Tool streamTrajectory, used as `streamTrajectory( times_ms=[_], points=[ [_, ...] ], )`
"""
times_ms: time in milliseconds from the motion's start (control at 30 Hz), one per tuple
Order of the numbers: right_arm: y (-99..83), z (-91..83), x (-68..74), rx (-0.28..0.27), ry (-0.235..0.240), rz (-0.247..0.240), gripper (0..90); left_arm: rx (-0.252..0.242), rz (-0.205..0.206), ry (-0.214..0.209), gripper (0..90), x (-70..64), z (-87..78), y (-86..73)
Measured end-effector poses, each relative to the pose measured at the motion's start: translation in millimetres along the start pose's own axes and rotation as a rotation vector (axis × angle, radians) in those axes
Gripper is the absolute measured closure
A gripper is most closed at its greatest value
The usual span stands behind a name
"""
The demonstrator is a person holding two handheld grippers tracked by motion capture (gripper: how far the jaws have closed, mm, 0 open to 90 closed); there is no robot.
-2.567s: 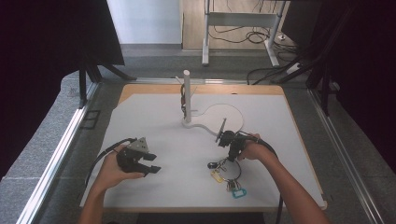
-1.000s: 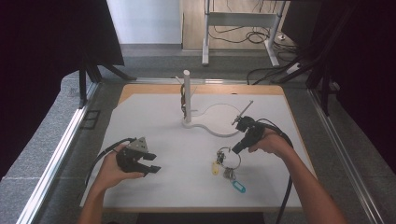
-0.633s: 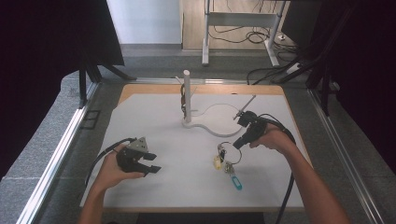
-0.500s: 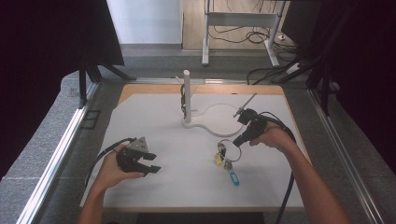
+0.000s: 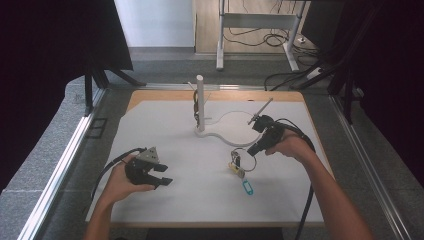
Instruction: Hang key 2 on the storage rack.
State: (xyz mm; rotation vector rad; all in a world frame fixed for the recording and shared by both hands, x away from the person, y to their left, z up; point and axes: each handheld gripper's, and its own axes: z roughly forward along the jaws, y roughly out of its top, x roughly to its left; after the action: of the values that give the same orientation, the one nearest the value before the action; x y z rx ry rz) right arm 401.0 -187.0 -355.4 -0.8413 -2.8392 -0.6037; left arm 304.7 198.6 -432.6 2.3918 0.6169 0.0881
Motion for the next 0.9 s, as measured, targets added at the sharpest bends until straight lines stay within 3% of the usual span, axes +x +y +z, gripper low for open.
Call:
streamTrajectory(
  times_ms=[900],
  points=[
    [25.3,-45.9,-8.4,-0.095,-0.032,0.025,88.0,-0.003,-0.005,-0.003,47.0,-0.2,-1.0,-0.4]
  ],
)
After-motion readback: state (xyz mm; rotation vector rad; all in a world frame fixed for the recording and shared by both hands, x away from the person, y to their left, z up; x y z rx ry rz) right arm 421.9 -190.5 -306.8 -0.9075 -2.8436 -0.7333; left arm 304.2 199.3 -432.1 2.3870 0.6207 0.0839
